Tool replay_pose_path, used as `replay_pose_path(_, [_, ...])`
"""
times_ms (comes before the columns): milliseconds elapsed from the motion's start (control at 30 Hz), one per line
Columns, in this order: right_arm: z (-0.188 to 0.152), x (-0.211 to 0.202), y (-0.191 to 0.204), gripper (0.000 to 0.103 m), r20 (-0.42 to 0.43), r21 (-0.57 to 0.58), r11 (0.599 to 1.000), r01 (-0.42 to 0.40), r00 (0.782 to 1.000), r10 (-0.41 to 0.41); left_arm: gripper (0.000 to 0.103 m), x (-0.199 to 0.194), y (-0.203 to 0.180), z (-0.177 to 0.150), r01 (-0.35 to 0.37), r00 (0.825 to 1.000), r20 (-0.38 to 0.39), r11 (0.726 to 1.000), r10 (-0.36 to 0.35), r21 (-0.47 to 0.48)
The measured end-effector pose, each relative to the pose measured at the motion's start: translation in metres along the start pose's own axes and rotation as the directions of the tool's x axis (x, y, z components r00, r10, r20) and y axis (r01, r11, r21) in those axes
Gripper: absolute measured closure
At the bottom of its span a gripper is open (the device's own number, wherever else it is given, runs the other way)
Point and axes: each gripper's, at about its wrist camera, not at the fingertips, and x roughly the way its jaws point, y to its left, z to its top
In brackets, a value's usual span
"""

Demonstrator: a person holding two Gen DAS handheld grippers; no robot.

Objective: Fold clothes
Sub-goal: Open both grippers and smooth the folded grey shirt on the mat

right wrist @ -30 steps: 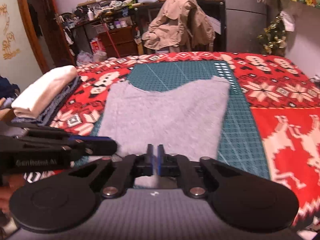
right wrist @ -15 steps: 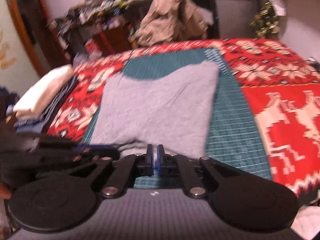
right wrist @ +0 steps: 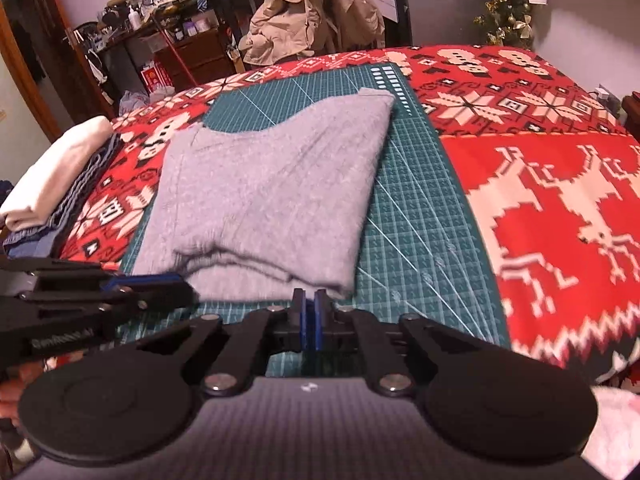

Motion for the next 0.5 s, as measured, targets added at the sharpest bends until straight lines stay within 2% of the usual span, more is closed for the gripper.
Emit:
replay_pose_path(200, [0.008,-0.011,-0.011,0.093,0.068,0.048,0.999,-0.004,0.998,0.0,0.095,-0.03,0.013,0.0,-0.037,0.995,0.092,0.997,0.043,-0.07])
replay_pose_path(267, [0.013,-0.004,-0.01,0.094,0.075,0.039,0.999,-0.009,0.997,0.006,0.095,-0.026,0.025,0.002,-0.045,0.995,0.088,0.992,0.056,-0.118])
replay_pose_path(300, [0.015,0.0,-0.01,0.098,0.078,0.035,0.999,-0.017,0.997,0.014,0.095,-0.023,0.03,0.002,-0.049,0.995,0.084,0.989,0.061,-0.142])
replay_pose_path(500, [0.014,0.017,-0.015,0.103,0.023,0.054,0.998,-0.017,1.0,0.016,0.094,-0.011,0.047,-0.007,-0.049,0.998,0.018,0.975,0.054,-0.215])
